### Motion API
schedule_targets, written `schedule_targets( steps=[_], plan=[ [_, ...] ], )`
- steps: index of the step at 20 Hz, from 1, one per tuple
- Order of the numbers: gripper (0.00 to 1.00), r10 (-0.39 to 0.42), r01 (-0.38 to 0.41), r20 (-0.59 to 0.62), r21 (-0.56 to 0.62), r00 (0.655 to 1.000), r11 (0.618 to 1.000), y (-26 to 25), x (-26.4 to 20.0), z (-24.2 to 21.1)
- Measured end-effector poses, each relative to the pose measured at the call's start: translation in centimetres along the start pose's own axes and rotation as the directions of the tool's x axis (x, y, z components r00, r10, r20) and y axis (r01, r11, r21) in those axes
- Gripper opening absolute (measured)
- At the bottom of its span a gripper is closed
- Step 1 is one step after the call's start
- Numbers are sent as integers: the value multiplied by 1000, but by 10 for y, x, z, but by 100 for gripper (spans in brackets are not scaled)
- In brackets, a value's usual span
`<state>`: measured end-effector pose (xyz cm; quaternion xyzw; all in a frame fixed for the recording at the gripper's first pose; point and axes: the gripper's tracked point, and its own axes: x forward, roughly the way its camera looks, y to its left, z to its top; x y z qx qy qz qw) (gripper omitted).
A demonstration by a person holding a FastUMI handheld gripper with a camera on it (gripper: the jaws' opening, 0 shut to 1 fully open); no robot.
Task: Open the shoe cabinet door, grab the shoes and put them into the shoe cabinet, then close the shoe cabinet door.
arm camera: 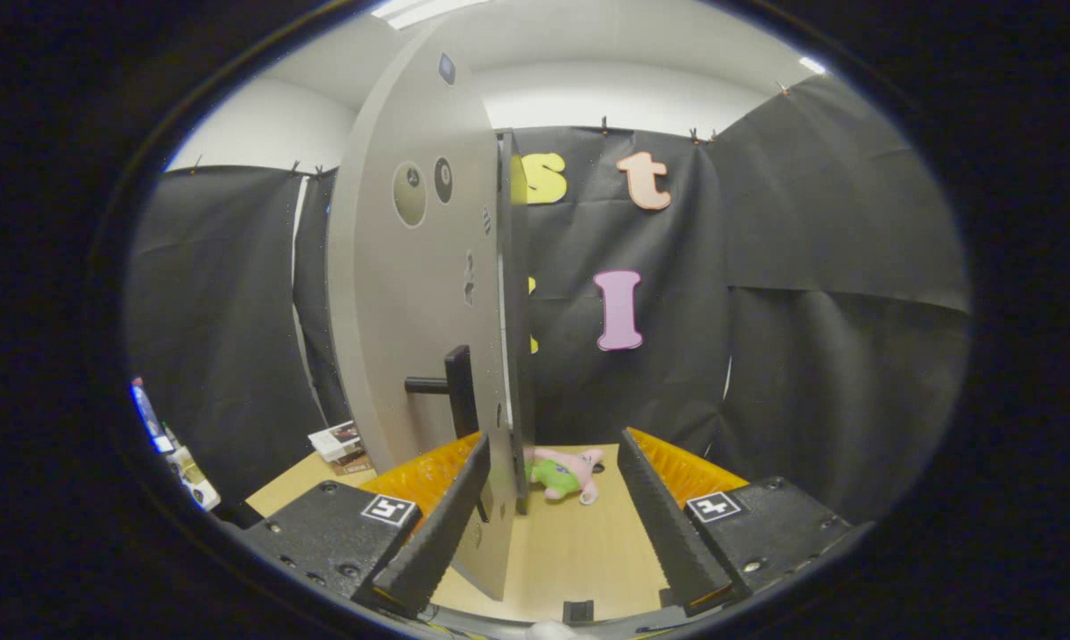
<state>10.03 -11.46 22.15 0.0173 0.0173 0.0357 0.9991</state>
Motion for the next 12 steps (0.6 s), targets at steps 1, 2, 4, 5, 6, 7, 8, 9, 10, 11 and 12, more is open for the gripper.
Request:
schedule_targets(
  steps=[1,2,4,5,6,7,8,9,10,11,12],
  plan=[
    [96,-3,3,5,4,1000,1000,2,0,1],
    [96,0,0,3,8,1000,1000,7,-1,-1],
    [96,2,-2,-1,15,1000,1000,23,-5,-3],
    [96,1,0,-3,12,1000,1000,29,-5,-3],
    [96,-3,3,-4,9,1000,1000,36,-5,-3],
    [96,-7,7,-5,7,1000,1000,43,-5,-4],
    [96,-9,9,-5,7,1000,1000,51,-5,-4],
    [96,-11,11,-7,9,1000,1000,60,-5,-6],
    [96,-11,11,-8,15,1000,1000,69,-5,-6],
    [96,-9,9,-10,19,1000,1000,78,-4,-7],
    [96,-5,5,-9,19,1000,1000,88,-3,-7]
  ],
)
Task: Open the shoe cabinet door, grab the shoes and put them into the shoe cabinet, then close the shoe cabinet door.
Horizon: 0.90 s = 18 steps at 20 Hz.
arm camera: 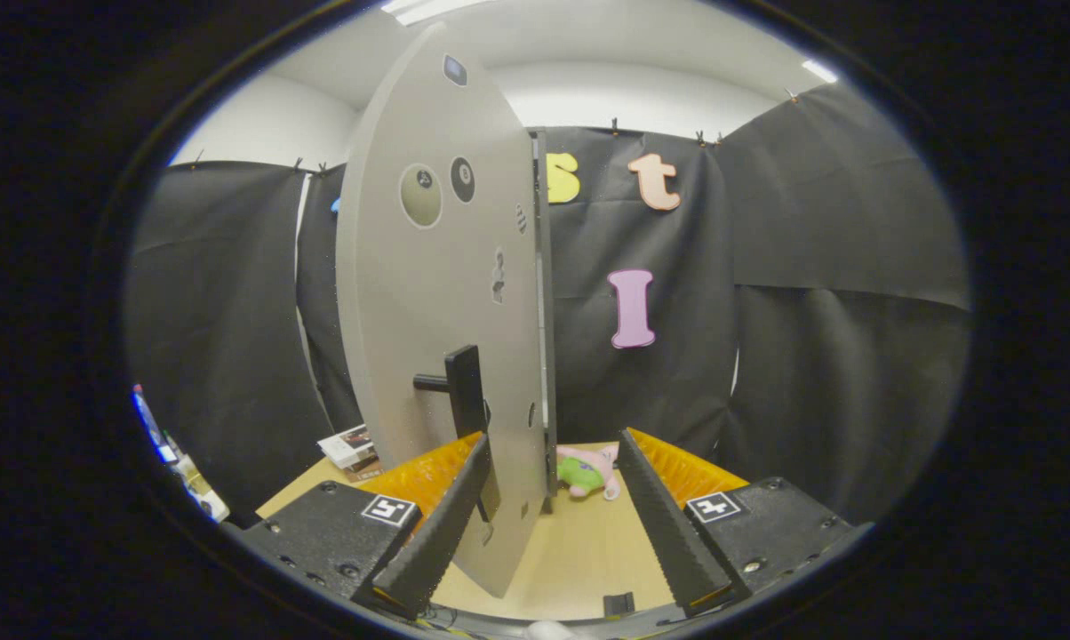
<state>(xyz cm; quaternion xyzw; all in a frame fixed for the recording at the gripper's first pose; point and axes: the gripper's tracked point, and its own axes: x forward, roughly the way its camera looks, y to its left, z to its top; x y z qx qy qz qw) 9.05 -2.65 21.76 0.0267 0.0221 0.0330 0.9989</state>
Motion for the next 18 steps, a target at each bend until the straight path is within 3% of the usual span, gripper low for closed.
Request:
schedule_targets(
  steps=[10,13,18],
  plan=[
    [96,107,-107,3,-9,994,994,113,38,-6],
    [97,140,-140,-21,36,990,990,144,60,-12],
    [97,152,-152,-16,-3,988,988,175,59,-11]
  ],
)
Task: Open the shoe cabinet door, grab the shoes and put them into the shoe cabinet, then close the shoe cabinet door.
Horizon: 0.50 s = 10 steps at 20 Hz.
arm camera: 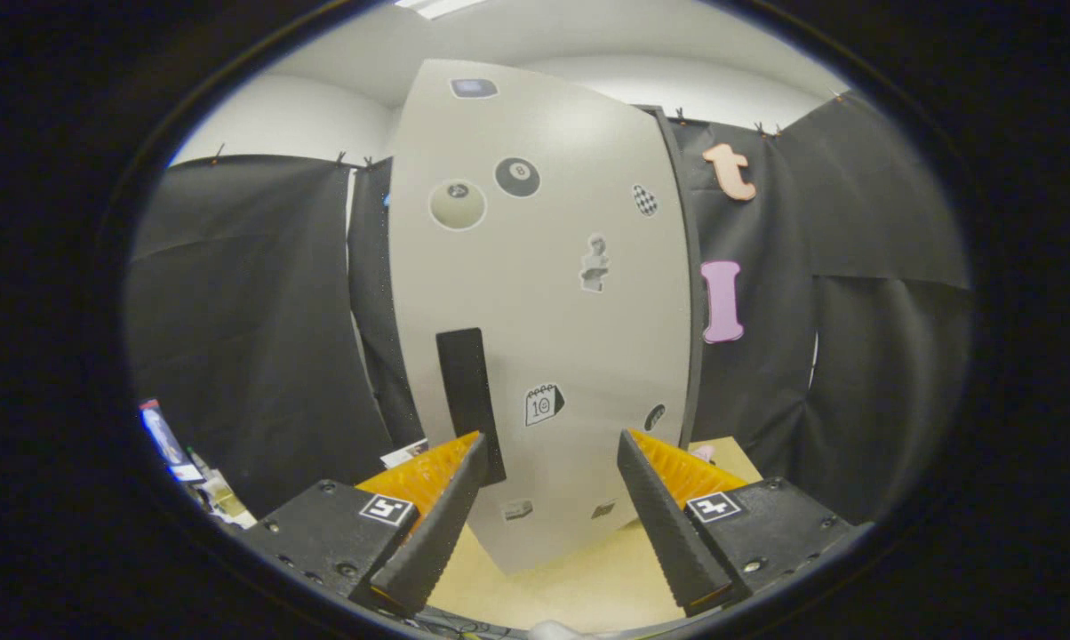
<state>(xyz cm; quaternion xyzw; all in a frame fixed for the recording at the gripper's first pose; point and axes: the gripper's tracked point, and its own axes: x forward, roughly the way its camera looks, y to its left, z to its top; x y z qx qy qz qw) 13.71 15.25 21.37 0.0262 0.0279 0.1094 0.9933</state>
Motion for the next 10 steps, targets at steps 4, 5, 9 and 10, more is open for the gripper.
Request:
schedule_targets(
  steps=[4,5,9,10],
  plan=[
    [97,3,-3,-10,-13,1000,1000,11,-8,-6],
    [97,-2,2,-10,-15,1000,1000,12,-12,-8],
    [97,-27,26,-15,-22,1000,999,13,-23,-11],
    [97,-37,37,-14,-22,999,999,12,-28,-10]
  ],
)
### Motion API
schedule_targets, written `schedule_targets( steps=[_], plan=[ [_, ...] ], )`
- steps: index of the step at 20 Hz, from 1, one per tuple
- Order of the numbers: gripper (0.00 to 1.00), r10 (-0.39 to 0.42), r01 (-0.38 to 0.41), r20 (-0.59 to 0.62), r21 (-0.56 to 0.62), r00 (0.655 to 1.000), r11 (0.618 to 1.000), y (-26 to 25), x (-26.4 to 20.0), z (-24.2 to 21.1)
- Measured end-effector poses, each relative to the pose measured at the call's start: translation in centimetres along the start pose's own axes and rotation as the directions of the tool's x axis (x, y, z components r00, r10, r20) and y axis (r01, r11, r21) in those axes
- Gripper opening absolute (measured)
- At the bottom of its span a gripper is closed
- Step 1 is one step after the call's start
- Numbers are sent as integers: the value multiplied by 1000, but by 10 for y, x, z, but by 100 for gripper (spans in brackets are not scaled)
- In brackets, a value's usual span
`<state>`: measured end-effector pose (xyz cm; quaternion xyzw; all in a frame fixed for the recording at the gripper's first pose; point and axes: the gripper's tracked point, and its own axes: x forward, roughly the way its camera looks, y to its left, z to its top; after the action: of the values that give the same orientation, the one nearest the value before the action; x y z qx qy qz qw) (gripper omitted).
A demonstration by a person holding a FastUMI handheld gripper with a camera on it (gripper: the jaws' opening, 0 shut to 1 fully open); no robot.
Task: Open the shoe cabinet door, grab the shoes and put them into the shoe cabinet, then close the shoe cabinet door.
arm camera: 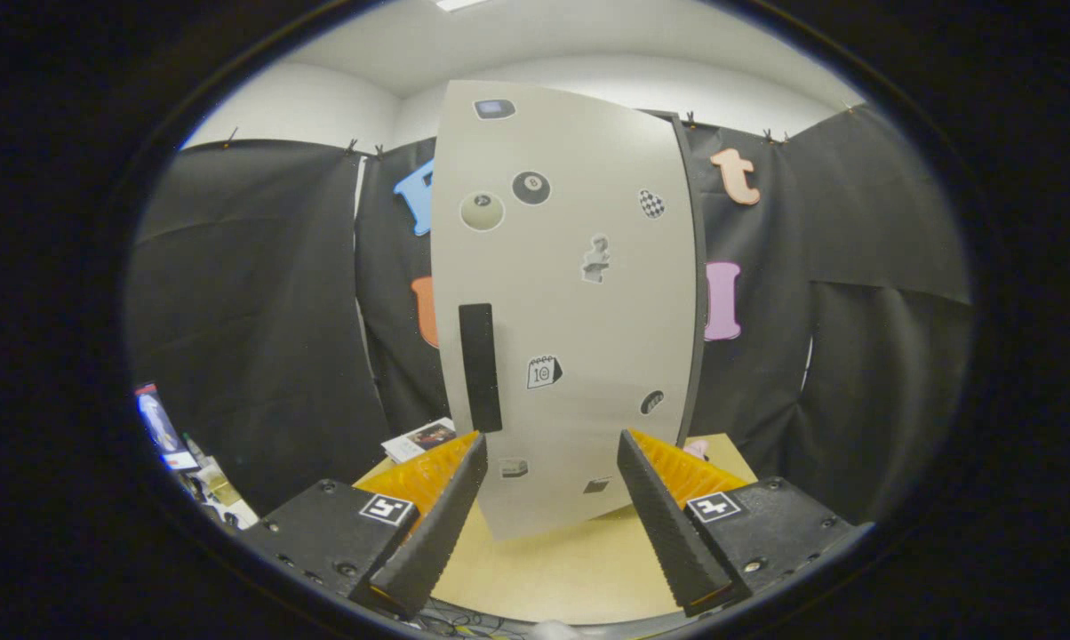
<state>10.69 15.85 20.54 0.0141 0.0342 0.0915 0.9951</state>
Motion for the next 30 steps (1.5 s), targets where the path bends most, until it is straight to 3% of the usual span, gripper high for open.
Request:
schedule_targets(
  steps=[11,19,30],
  plan=[
    [98,-105,108,131,-15,986,994,-11,-87,44],
    [98,-222,223,159,7,962,975,-52,-147,42],
    [98,-260,255,139,53,956,966,-70,-157,35]
  ],
)
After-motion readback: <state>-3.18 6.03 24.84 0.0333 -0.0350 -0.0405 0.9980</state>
